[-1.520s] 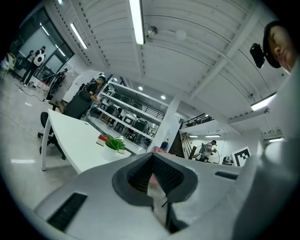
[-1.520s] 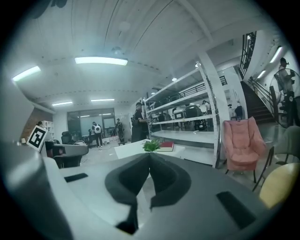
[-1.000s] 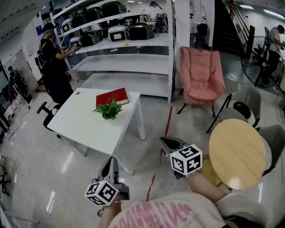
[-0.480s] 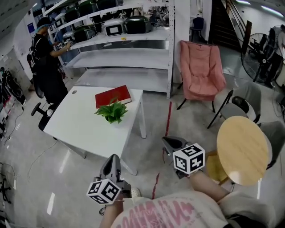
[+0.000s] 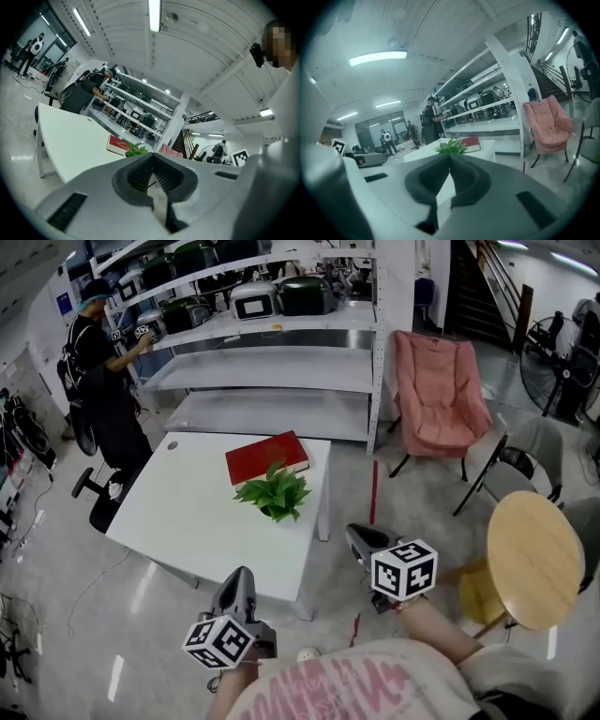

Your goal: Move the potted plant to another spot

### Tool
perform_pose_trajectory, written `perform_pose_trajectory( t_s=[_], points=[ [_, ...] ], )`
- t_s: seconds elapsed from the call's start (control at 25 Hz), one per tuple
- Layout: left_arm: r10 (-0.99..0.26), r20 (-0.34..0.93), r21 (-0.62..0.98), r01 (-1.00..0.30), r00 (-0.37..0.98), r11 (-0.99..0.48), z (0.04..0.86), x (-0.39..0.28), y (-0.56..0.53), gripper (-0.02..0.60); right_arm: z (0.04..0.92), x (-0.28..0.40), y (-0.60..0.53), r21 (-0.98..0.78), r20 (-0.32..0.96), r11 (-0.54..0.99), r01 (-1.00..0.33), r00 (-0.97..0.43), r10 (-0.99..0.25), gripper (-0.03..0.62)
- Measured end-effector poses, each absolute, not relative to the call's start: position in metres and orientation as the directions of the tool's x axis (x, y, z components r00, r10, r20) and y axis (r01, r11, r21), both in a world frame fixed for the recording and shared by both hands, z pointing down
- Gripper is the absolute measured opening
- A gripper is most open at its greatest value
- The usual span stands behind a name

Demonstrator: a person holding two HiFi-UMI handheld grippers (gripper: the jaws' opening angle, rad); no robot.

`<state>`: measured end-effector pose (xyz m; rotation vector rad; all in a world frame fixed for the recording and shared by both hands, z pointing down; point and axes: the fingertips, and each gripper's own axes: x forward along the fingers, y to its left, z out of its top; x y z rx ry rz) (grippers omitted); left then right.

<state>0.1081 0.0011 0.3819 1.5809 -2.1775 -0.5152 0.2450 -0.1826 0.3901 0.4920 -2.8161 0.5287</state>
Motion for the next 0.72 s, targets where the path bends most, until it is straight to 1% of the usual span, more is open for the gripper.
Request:
perform_pose_trajectory(
  t_s=[0.44, 0.72],
  points=[
    [-0.967, 0.087, 0.514, -0.821, -0.240, 0.250, 0.377, 0.028, -0.004, 0.003, 0.384, 0.174, -0.181, -0.318, 0.254, 0.866, -0.386, -0.915, -0.315, 0.006],
    [-0.973, 0.088, 0.513, -0.828, -0.213, 0.228, 0.376, 0.003, -0.012, 0.002, 0.379, 0.153, -0.187, -0.335, 0.235, 0.851, -0.404, -0.911, -0.340, 0.006]
  ],
)
